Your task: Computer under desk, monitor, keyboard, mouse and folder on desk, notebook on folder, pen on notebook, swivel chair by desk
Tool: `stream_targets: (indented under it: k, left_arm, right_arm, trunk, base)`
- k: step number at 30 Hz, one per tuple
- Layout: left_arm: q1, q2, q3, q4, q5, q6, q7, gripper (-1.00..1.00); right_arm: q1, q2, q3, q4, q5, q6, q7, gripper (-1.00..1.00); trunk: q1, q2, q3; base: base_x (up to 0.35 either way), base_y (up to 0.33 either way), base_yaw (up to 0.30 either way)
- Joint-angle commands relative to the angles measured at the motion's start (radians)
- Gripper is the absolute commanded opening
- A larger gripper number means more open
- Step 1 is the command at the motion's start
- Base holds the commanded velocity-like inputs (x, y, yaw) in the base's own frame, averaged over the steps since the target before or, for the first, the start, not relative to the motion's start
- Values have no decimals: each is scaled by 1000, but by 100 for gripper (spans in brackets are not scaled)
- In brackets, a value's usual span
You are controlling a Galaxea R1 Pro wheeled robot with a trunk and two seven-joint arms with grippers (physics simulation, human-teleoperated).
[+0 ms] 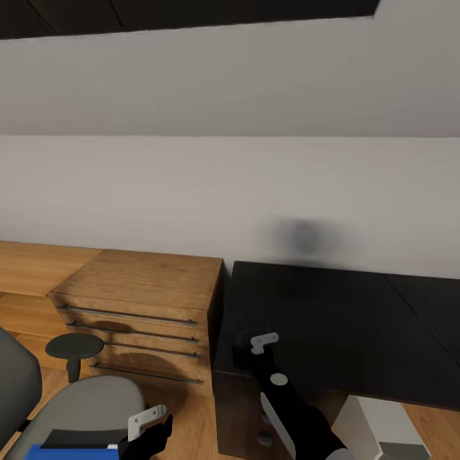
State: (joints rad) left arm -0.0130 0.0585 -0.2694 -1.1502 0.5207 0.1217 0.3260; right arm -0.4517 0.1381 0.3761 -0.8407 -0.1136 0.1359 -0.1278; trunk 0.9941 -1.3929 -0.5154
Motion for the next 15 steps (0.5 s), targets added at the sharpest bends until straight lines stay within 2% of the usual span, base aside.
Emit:
stream_targets:
  k: [1, 15]
  left_arm:
    - [-1, 1, -4, -2, 7, 3, 8, 100]
    - [-1, 1, -4, -2, 7, 3, 8, 100]
  right_arm:
    - [-1, -1, 4, -2, -14, 4, -9, -100]
    - [-1, -2, 4, -1, -14, 4, -9, -100]
  trunk:
    - [4, -8, -4]
    - [58, -106, -48]
  base:
    - [0, 0, 0]
    - [0, 0, 0]
